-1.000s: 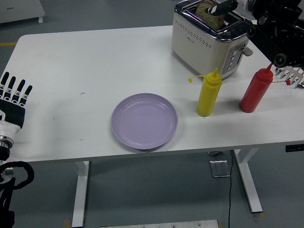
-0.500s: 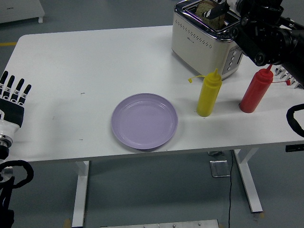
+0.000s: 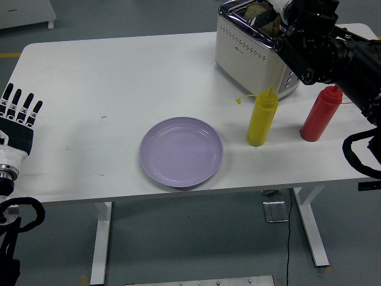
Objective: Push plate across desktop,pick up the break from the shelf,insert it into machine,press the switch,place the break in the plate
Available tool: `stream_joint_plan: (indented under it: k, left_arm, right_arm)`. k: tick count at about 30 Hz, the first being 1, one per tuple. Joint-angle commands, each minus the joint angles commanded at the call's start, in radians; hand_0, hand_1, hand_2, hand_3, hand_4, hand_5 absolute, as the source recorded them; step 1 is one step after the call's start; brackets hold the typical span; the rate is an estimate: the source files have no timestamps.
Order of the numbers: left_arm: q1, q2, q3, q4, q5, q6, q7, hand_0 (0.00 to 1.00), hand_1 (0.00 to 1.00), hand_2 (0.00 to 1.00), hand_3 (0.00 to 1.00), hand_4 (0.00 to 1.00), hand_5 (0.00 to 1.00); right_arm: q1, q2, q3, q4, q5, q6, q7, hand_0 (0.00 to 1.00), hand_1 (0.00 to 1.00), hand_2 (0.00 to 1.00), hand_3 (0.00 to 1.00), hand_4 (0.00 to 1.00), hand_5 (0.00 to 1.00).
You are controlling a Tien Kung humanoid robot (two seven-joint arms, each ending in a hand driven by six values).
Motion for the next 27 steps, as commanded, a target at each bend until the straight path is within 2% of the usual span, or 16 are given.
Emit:
stream_joint_plan:
  k: [5,6,11,12,17,18,19,23,24,27]
  left_arm:
    - [0.000,0.000,-0.001,0.000,0.001,0.000,-0.001,0.852,0.896,0.977,0.839,0.645,0.998]
    - [0.000,0.000,-0.002,0.000,0.001,0.000,-0.001,0.853,0.896,0.977,0.835,0.645,0.998]
    - [-0.002,0.000,0.000,0.001,0.001,0.000,-0.001,0.853,0.896,0.977,0.835,0.645,0.998]
    - [-0.002,0.000,0.000,0.001,0.001,0.000,-0.001,0.852,0.895,0.977,0.834,0.645,0.998]
    - [-0.001,0.000,0.000,0.003,0.001,0.000,-0.001,0.852,0.895,0.977,0.834,0.645,0.998]
    - [0.000,0.000,0.000,0.004,0.001,0.000,-0.001,0.852,0.895,0.976,0.834,0.645,0.998]
    - [0.000,0.000,0.000,0.005,0.001,0.000,-0.001,0.852,0.895,0.976,0.834,0.645,0.998]
    - [0.005,0.000,0.001,0.008,0.001,0.001,-0.002,0.852,0.895,0.976,0.834,0.645,0.998]
    - [0.007,0.000,0.002,0.008,0.001,0.000,-0.002,0.853,0.894,0.976,0.832,0.645,0.998]
    - [0.012,0.000,0.005,0.008,0.001,0.000,-0.002,0.853,0.894,0.976,0.832,0.645,0.998]
  right_arm:
    - [-0.002,0.000,-0.002,-0.010,0.006,-0.023,0.004,0.505,0.551,0.602,0.747,0.715,0.371]
    - [-0.002,0.000,-0.003,-0.011,0.006,-0.029,0.006,0.395,0.453,0.523,0.682,0.628,0.227]
    - [-0.007,0.000,-0.009,-0.015,0.004,-0.048,0.016,0.395,0.453,0.523,0.682,0.628,0.227]
    - [-0.008,0.000,-0.010,-0.015,0.004,-0.050,0.017,0.330,0.387,0.480,0.634,0.594,0.175]
    - [-0.013,0.000,-0.016,-0.021,-0.001,-0.056,0.020,0.330,0.387,0.480,0.634,0.594,0.175]
    - [-0.013,0.000,-0.018,-0.020,-0.002,-0.060,0.021,0.287,0.359,0.463,0.578,0.569,0.160]
    - [-0.013,0.000,-0.019,-0.020,-0.003,-0.062,0.022,0.287,0.359,0.463,0.578,0.569,0.160]
    - [-0.014,0.000,-0.022,-0.011,-0.024,-0.090,0.028,0.287,0.359,0.463,0.578,0.569,0.160]
    - [-0.015,0.000,-0.020,-0.007,-0.036,-0.106,0.030,0.231,0.334,0.437,0.532,0.385,0.116]
    - [-0.018,0.000,-0.014,0.006,-0.074,-0.155,0.034,0.231,0.334,0.437,0.532,0.385,0.116]
